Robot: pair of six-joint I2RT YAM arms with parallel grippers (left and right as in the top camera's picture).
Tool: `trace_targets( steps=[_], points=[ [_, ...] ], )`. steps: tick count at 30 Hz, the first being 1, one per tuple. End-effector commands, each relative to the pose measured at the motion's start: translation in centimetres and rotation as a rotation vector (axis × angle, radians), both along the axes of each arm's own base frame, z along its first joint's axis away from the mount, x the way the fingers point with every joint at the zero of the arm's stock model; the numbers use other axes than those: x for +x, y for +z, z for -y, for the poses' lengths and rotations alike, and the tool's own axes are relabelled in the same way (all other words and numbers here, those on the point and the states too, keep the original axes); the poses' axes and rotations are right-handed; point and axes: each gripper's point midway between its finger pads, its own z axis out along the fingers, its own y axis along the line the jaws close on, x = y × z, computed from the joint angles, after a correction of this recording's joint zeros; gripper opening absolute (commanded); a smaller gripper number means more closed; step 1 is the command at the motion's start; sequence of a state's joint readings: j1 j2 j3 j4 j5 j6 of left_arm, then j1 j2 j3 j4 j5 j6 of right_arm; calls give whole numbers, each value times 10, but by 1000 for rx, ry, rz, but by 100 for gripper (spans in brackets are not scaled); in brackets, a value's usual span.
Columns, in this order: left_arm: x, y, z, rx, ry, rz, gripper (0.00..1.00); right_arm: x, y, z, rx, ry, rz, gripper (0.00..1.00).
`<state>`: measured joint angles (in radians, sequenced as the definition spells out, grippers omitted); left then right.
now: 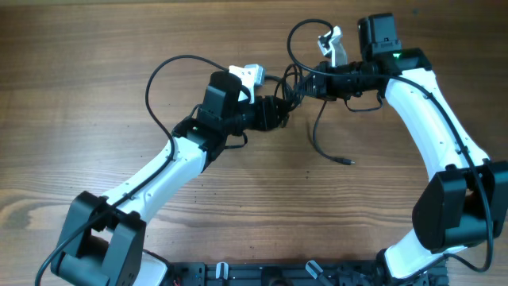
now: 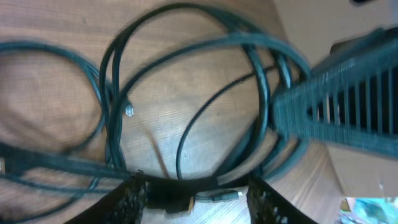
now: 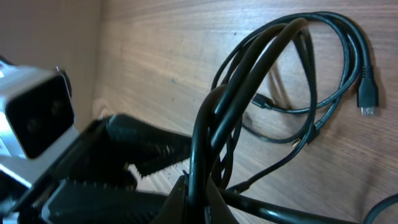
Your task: Untangle cables
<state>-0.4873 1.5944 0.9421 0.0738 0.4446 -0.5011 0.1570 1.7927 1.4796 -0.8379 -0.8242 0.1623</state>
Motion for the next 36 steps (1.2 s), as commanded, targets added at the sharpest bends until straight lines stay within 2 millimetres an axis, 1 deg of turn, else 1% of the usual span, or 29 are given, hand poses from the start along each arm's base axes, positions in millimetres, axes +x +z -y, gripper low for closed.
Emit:
trace_targets(
  steps=[1, 3, 7, 14, 16, 17, 19, 21, 23, 28, 34, 36],
  points=[
    [13, 5, -4, 44, 28, 81, 52, -12, 20, -7, 79, 70, 44, 4],
    [16, 4, -7, 57, 50, 87, 52, -14, 20, -7, 77, 71, 32, 4],
    [16, 5, -6, 53, 45, 87, 51, -19, 23, -10, 103, 99, 35, 4],
    [2, 8, 5, 3, -43, 61, 51, -20, 24, -10, 109, 112, 47, 4],
    [2, 8, 5, 15, -63, 83, 51, -19, 24, -10, 105, 112, 50, 4],
    [5, 9, 1, 21, -63, 96, 51, -19, 24, -10, 105, 113, 51, 4],
    [7, 14, -5, -8, -76, 92, 55, -18, 22, -9, 91, 107, 54, 4],
    [2, 23, -7, -71, -137, 84, 59, -17, 19, -7, 72, 99, 55, 5],
    [-3, 26, -8, -108, -180, 67, 62, -17, 19, -7, 71, 99, 55, 5],
    [-15, 11, -3, -39, -218, 59, 62, -17, 19, -7, 75, 99, 52, 5],
    [-15, 3, 2, 3, -197, 58, 62, -17, 19, -7, 75, 99, 52, 5],
    [-13, 0, 0, 21, -180, 56, 62, -17, 19, -7, 75, 99, 52, 5]
  ],
)
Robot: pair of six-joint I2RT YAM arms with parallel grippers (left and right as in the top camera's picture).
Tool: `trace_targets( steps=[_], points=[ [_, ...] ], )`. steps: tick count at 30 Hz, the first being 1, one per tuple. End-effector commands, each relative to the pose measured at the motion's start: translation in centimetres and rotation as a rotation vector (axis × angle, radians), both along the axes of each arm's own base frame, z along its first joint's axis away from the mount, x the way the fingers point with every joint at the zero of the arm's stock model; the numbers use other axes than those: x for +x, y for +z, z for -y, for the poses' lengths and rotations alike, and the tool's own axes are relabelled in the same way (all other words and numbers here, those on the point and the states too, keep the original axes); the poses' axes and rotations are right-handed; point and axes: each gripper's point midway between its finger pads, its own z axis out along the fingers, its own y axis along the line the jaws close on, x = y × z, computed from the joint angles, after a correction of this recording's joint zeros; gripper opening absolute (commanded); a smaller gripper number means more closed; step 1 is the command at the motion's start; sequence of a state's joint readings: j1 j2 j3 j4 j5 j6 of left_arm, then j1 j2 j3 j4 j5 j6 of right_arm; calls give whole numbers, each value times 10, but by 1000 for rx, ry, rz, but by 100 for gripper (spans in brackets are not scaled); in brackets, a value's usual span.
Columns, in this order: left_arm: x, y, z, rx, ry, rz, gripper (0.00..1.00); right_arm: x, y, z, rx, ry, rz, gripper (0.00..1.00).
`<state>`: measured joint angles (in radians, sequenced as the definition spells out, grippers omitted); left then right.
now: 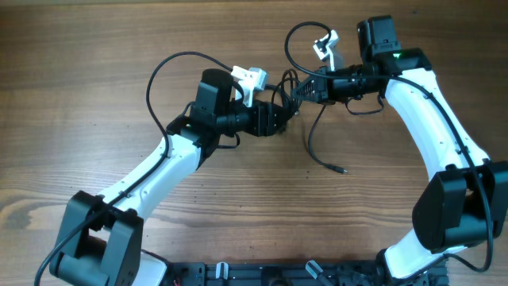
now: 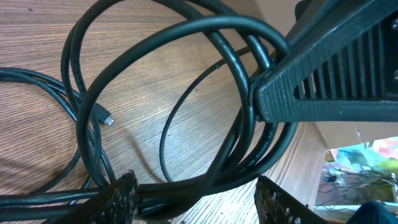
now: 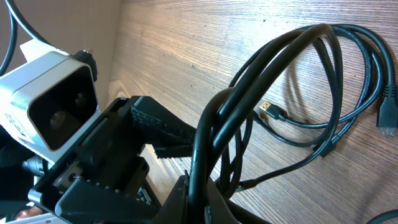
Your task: Untangle cables
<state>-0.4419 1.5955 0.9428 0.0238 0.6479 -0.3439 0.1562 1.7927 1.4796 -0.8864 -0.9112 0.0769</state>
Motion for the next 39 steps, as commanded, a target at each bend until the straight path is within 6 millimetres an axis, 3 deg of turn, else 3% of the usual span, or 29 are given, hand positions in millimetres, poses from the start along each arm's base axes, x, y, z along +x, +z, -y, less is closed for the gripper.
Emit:
trace_targets(
  steps=[1, 11, 17, 29, 36, 39],
  points=[
    [8, -5, -3, 51, 34, 30, 62, -3, 12, 0, 16, 14, 44, 5],
    [18, -25, -14, 127, 113, 10, 57, -6, 14, -1, 32, 23, 33, 5],
    [21, -21, -11, 104, 127, 9, 56, -13, 19, -5, 72, 43, 9, 4],
    [2, -19, 18, 94, 50, 29, 59, -27, 31, -14, 157, 104, -5, 4],
    [-13, -45, 40, 119, -10, -8, 59, -26, 31, -14, 159, 105, -2, 4],
    [-8, -56, 41, 125, 3, -16, 56, -26, 31, -14, 160, 105, -2, 4]
  ],
)
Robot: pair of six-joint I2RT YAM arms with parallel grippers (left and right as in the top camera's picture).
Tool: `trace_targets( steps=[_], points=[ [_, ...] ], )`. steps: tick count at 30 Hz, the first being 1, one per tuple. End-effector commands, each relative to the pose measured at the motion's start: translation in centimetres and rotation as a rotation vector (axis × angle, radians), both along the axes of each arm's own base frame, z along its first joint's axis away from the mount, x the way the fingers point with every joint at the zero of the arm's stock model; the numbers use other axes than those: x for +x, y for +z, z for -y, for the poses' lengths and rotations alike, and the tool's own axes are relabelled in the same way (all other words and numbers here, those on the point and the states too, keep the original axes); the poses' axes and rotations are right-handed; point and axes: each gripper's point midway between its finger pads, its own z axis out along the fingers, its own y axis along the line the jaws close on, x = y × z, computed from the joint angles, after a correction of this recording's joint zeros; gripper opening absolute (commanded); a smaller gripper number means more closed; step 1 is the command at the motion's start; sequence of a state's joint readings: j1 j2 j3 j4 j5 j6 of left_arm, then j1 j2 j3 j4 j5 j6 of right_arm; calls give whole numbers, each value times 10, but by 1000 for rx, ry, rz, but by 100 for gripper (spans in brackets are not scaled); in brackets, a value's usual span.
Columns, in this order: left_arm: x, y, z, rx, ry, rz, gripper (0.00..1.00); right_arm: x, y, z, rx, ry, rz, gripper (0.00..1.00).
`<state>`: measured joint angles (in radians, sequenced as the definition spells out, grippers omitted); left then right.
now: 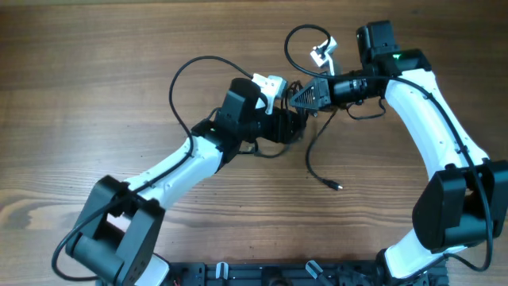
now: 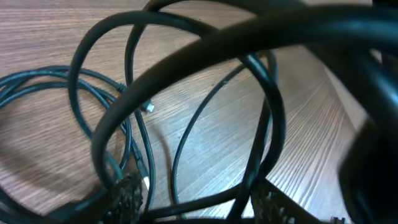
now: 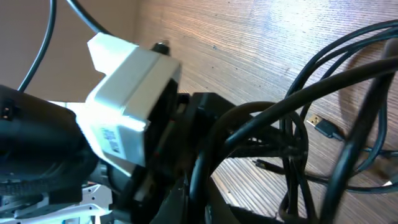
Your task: Untangle cables
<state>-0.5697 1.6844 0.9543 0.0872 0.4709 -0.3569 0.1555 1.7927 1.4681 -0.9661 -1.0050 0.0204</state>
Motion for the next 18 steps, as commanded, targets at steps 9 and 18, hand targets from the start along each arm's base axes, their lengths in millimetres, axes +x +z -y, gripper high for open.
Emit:
trace_targets(
  steps=[9, 18],
  points=[
    [19, -64, -18, 137, 226, -116, 45, -3, 28, -8, 95, 37, 70, 4],
    [21, -45, -28, 127, 249, -103, 4, 36, -9, 35, -178, -214, 31, 4]
  ],
)
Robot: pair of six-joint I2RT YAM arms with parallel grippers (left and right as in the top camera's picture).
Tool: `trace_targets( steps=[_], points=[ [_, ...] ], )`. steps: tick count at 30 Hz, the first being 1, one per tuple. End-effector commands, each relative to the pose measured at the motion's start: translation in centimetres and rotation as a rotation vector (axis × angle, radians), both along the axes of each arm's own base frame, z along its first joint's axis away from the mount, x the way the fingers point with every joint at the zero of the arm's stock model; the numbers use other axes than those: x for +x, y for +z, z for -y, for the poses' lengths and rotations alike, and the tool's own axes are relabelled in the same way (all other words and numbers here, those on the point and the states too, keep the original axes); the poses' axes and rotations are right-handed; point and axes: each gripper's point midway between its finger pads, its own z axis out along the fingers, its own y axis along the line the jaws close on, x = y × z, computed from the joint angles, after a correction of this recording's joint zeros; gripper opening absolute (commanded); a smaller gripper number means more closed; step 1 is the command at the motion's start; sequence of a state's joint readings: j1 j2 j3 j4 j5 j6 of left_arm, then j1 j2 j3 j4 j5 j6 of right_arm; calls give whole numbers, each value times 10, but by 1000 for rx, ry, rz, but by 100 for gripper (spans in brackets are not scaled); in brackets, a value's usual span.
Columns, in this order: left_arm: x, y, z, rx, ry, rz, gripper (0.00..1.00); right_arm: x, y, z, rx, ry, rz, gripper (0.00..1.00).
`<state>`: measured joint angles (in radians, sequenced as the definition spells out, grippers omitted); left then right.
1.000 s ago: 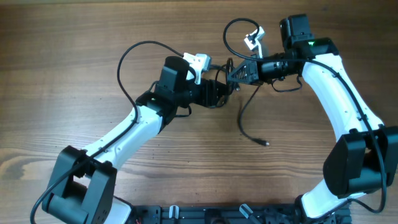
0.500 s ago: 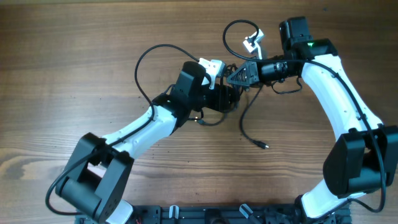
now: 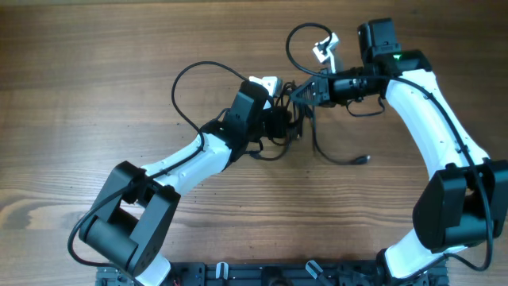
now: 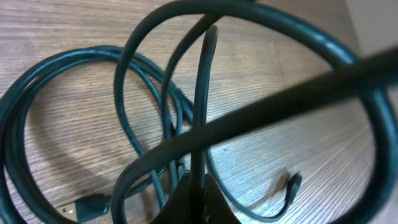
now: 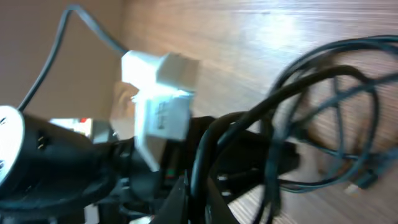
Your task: Untangle cables
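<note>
A tangle of dark cables [image 3: 300, 119] hangs between my two grippers above the wooden table. My left gripper [image 3: 287, 124] is shut on one dark cable strand [image 4: 200, 112], jaws pinched together at the bottom of the left wrist view. My right gripper [image 3: 308, 93] is shut on another strand of the bundle [image 5: 205, 155], right next to the left one. A loose cable end with a plug [image 3: 364, 160] lies on the table to the right. Coils [image 4: 74, 106] and a USB plug [image 4: 84, 208] rest on the wood below.
A white connector [image 3: 324, 46] with a thin cable loop [image 3: 295, 40] lies at the back, near the right arm. The left wrist's white camera housing [image 5: 159, 93] fills the left of the right wrist view. The wooden table [image 3: 95, 63] extends all around.
My left gripper was open around the bundle and is now shut on one strand. The loose plug end has shifted right and farther back on the table. The right gripper still holds its strand.
My right gripper stayed shut on the cable bundle throughout. My left gripper stood open just left of the bundle, then at each later moment was farther right and closer to the right gripper, still open. Now it is shut on a strand beside the right gripper.
</note>
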<state>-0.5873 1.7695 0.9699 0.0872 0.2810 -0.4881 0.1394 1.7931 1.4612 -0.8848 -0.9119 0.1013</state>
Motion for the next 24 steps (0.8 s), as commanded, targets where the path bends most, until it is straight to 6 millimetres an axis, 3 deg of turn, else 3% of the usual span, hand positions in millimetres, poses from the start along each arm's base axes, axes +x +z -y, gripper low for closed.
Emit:
trace_targets(
  steps=[1, 3, 5, 9, 12, 15, 20, 24],
  points=[
    [0, 2, -19, 37, 46, -12, 4, 20, -5, 30, -158, -163, 6, 4],
    [-1, 20, -24, 27, 50, 15, 4, 26, -17, 45, -257, -230, -1, 5],
    [-2, 52, -32, -1, 63, 62, 4, 31, -25, 60, -347, -289, 1, 5],
    [-9, 127, -47, -88, 88, 200, 4, 34, -25, 61, -350, -292, 17, 7],
    [-18, 171, -58, -142, 98, 295, 4, 29, -7, 36, -208, -143, 94, 31],
    [-21, 190, -72, -159, 126, 332, 4, 22, 14, 14, -51, -36, 150, 49],
    [-13, 196, -87, -166, 171, 343, 4, 19, 25, 6, 24, -9, 151, 55],
    [-11, 244, -86, -291, 113, 490, 4, 21, 23, 8, 8, -26, 147, 61]
  ],
)
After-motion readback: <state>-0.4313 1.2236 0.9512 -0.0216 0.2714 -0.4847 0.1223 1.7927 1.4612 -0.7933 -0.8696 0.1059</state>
